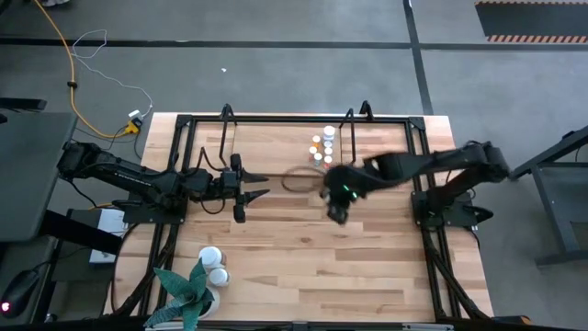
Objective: Pick and place medicine bottles onto shelf by color
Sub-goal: Put the yellow pill bottle on the shelf
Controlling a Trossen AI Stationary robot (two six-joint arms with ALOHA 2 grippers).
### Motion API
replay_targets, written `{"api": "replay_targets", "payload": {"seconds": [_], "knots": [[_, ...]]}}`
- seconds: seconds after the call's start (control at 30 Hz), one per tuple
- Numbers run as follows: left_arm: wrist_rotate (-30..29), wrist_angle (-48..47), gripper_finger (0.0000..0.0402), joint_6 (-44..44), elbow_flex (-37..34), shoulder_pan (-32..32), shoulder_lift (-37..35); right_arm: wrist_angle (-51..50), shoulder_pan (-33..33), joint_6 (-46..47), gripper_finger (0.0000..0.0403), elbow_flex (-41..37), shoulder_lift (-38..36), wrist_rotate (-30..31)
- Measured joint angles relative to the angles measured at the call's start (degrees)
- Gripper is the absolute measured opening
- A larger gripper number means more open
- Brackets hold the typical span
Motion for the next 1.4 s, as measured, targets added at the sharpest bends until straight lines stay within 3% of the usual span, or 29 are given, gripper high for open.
{"api": "replay_targets", "payload": {"seconds": [0.27,0.67,0.97,1.4], "knots": [[0.0,0.0,0.014,0.0,0.0,0.0,0.0,-16.1,-11.6,-10.7,0.0108,22.6,16.0,4.9],[0.0,0.0,0.014,0.0,0.0,0.0,0.0,-19.4,-22.4,-19.4,0.0108,44.6,35.1,5.0],[0.0,-0.4,0.014,-0.3,0.0,0.0,0.0,-27.4,-26.5,-19.1,0.0108,49.0,42.8,5.7],[0.0,-0.5,0.014,-0.4,0.0,0.0,0.0,-30.5,-27.1,-18.9,0.0108,48.5,44.0,6.2]]}}
